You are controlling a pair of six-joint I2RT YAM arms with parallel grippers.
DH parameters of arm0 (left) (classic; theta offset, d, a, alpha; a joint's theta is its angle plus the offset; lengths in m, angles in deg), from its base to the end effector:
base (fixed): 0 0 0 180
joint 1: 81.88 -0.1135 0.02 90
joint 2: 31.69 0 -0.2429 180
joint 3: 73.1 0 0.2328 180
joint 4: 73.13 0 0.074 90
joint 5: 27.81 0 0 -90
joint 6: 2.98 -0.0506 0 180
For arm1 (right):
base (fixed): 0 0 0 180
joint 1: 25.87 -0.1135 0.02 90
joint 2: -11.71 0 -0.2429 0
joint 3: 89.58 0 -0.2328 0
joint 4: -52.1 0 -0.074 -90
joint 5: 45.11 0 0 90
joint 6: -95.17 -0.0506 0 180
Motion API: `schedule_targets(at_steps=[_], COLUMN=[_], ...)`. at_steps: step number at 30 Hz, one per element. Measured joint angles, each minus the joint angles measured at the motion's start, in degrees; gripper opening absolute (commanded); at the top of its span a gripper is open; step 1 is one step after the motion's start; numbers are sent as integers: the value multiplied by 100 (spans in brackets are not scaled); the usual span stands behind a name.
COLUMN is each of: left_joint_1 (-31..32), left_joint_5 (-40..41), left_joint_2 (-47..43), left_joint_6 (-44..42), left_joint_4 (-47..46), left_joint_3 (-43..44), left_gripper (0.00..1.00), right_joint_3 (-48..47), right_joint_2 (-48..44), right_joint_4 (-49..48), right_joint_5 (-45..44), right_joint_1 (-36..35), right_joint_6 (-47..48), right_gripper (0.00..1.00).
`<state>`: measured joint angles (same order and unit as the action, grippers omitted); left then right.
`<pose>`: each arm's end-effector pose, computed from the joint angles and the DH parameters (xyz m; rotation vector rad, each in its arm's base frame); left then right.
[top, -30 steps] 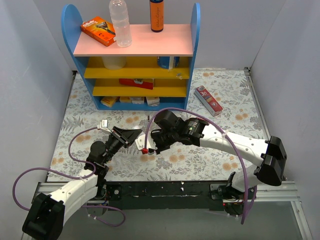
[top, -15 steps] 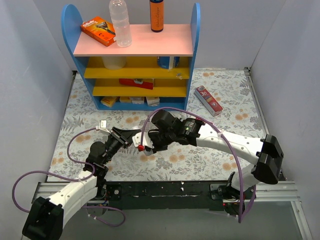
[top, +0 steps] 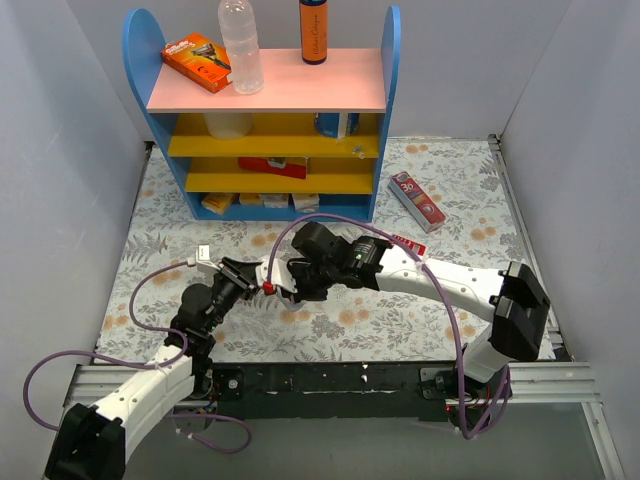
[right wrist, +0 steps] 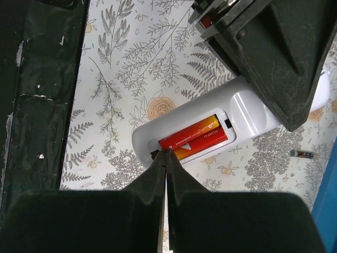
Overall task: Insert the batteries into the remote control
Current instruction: Load the battery into the remote control.
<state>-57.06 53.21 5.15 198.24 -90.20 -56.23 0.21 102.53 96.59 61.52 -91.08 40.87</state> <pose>0.1494 -0.0778 0.1734 -1.2697 1.5718 -1.8355 0.1306 0.3172 0.2671 -1.9351 1.4105 0.5894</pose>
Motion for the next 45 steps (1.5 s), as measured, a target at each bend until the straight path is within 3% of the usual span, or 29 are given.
schedule_targets(at_steps=[15, 18, 22, 27, 29, 34, 45], left_joint_1=[-13, -24, -24, -4, 20, 44, 44], left_joint_5=[214, 205, 131, -94, -188, -334, -522], left_joint_2=[-164, -98, -33, -35, -59, -179, -372], left_joint_6=[-111, -105, -105, 52, 44, -208, -743], left_joint_4=[225, 162, 109, 160, 177, 223, 164], left_joint_3=[-42, -42, -42, -33, 4, 190, 236], left_gripper=[0, 0, 0, 0, 0, 0, 0], right_joint_3=[-11, -37, -42, -37, -4, 286, 1198], right_joint_2=[267, 275, 275, 168, 68, -450, -1331], right_joint_4=[-188, -188, -269, -595, -739, -1137, -2308], right_joint_5=[-90, -68, -31, -55, -168, -501, -160], right_joint_1=[0, 0, -2, -4, 0, 50, 664], right_joint_6=[-299, -376, -511, -667, -772, -1279, -3244], right_gripper=[12, 18, 36, 37, 43, 57, 65])
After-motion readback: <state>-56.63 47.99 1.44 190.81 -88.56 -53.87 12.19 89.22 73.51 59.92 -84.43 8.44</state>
